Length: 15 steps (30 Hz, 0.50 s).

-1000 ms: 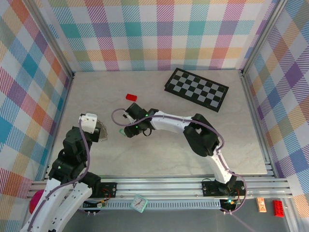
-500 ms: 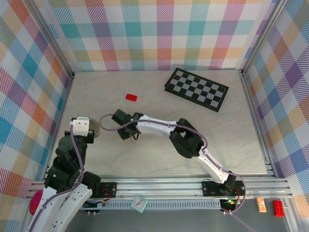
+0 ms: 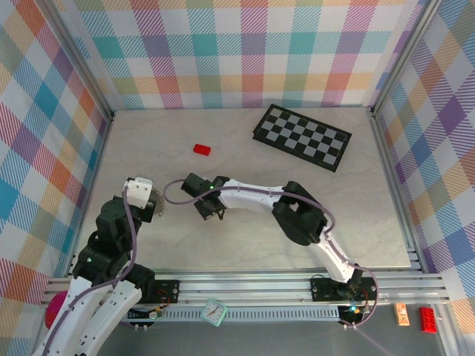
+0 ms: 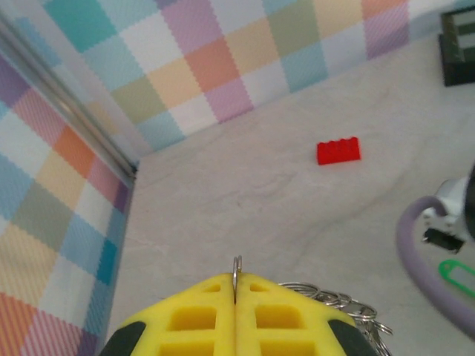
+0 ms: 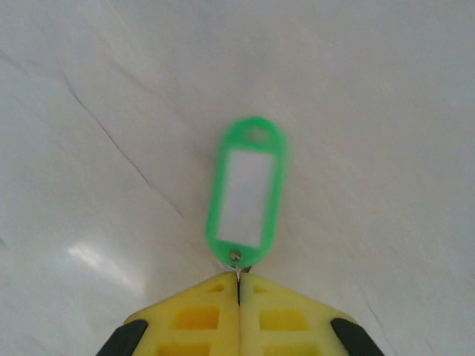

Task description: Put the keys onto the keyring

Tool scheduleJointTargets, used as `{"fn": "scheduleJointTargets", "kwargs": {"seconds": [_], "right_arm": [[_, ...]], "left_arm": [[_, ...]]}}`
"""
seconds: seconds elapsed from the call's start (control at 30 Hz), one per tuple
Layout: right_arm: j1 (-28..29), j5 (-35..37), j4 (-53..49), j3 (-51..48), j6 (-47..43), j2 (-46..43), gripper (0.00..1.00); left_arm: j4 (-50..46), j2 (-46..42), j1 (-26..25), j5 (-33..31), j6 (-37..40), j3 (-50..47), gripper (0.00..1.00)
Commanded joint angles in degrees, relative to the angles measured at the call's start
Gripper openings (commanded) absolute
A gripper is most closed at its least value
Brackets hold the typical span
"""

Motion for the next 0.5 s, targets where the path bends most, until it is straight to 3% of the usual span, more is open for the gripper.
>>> {"fn": "scheduleJointTargets", "kwargs": {"seconds": [0.0,0.23,0.47], "right_arm": [[-1.2,2.0,-0.2,-8.0,2.3,-7.6,0.02],[-4.5,0.1,4.4,-26.3,4.0,-22.8,0.0],[-9.4,-10.0,8.9,-36.0,5.1,-30.3,0.0]], "left_arm": [[0.9,1.8,0.6,6.7,1.3,2.5,0.0],[2.8,6.9,0.5,21.1,1.6,3.1,0.0],[2.5,14.1,-0.3,38.3,2.3,4.8,0.0]]}}
